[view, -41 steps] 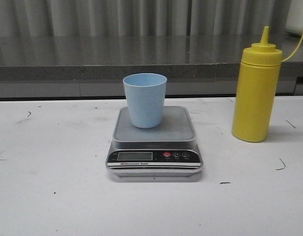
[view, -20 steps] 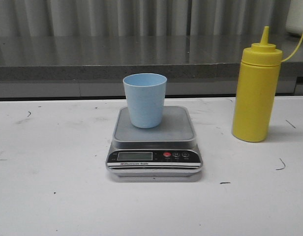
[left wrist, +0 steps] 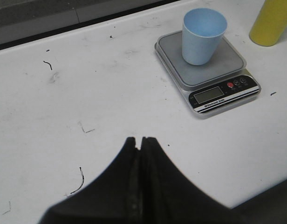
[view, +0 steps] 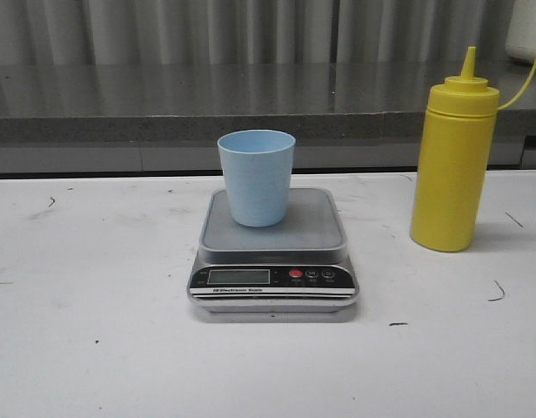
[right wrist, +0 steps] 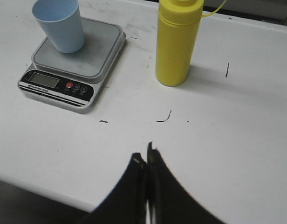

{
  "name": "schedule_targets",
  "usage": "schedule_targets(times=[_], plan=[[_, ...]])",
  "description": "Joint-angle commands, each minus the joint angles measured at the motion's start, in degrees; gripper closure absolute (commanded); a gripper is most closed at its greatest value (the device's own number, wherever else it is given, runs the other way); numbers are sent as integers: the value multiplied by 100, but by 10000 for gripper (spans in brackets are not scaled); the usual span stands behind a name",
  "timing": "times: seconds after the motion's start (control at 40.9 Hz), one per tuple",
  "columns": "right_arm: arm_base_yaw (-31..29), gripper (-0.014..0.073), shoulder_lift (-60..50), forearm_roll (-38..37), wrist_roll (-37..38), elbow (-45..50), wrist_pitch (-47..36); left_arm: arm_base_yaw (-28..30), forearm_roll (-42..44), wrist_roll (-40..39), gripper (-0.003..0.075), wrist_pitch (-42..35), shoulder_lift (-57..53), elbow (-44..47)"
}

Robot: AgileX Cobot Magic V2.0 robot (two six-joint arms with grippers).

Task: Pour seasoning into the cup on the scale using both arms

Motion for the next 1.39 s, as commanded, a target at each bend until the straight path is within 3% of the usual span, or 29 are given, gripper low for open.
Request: schedule_targets(times=[0.0, 0.245, 0.489, 0.832, 1.37], plan=[[7, 662, 18, -89, -82, -174, -349, -6, -46, 3, 740, -522, -94, -47], [7, 662, 18, -89, -82, -174, -349, 753, -57, 3, 740, -1377, -1018, 882], [7, 662, 18, -89, -82, -174, -349, 1656, -215, 3, 740, -3552, -2406, 2810], [7, 662, 18, -89, -82, -174, -342, 2226, -608, 3, 740, -5281, -3452, 4646], [7, 662, 25, -89, -82, -174, -343, 2415, -738, 3, 740, -5236, -3463, 4635]])
